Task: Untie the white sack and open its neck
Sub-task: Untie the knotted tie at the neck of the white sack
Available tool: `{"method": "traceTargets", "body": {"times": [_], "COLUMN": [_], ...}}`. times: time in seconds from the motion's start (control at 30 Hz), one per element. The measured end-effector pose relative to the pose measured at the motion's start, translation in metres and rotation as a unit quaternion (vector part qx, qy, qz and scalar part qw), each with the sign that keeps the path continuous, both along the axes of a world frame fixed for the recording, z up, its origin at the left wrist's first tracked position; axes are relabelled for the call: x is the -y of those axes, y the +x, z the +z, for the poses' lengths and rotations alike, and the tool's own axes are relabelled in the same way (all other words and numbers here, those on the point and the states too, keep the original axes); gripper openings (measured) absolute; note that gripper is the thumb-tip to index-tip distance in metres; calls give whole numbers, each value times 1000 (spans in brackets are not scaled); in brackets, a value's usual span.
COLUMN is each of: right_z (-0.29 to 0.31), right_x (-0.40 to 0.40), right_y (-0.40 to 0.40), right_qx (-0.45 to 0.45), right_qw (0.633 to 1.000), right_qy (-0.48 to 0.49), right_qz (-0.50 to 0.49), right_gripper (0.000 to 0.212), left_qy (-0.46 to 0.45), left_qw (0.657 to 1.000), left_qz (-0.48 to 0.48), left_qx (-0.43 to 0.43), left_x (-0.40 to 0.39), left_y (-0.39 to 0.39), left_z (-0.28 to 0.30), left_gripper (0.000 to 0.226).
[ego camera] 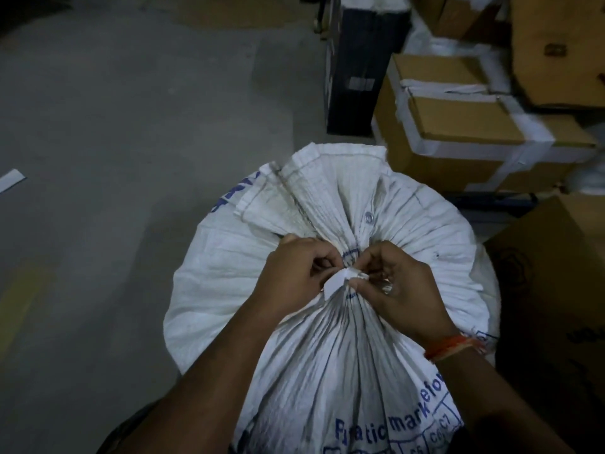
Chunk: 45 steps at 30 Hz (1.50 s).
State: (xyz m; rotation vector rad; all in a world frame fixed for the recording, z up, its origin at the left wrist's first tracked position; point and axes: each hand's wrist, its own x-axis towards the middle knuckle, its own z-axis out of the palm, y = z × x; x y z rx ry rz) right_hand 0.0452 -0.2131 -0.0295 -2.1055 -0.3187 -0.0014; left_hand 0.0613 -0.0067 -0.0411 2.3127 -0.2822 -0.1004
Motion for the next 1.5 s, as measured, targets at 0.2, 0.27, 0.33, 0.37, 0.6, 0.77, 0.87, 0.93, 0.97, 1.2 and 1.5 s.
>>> {"method": "traceTargets", "body": {"times": [0.2,0.27,0.33,0.37,0.6,0.77,0.87,0.93,0.97,1.2,1.5], "right_z": [-2,-2,-3,-4,-5,-3,-3,-3,-3,0,0], "right_x": [-1,-3,-5,-6,-6,-6,-8,-8,-9,-10,-7], "right_y": [-6,-7,-7,-7,-10,-14,-17,-18,-18,-17,-16], "right_qx": [2,15,29,35,-1,14,26,36,43,67,50], "right_qw": [1000,1000,999,999,1000,1000,999,999,999,997,998], "right_qy": [-3,-12,-24,-30,11,8,2,2,2,8,23], "right_qz": [-21,-21,-25,-27,-28,-25,-30,-30,-30,-44,-33], "right_gripper": [22,22,21,20,16,14,14,14,14,13,12], "left_qy": [46,65,69,61,6,-10,-14,-7,-5,73,35], "left_qw": [999,998,998,998,998,998,999,999,999,994,996], "left_qz": [13,13,6,0,-59,-47,-38,-35,-34,-35,-32], "left_qx": [-20,-9,-12,-19,-36,-34,-29,-18,-11,75,74], "left_x": [2,4,5,5,-3,-4,-2,-1,0,3,3], "left_y": [-4,-5,-7,-7,-6,-6,-6,-7,-7,-11,-11], "left_z": [4,6,9,9,14,15,14,16,17,25,19], "left_gripper": [16,15,12,10,10,9,8,7,6,4,2]}}
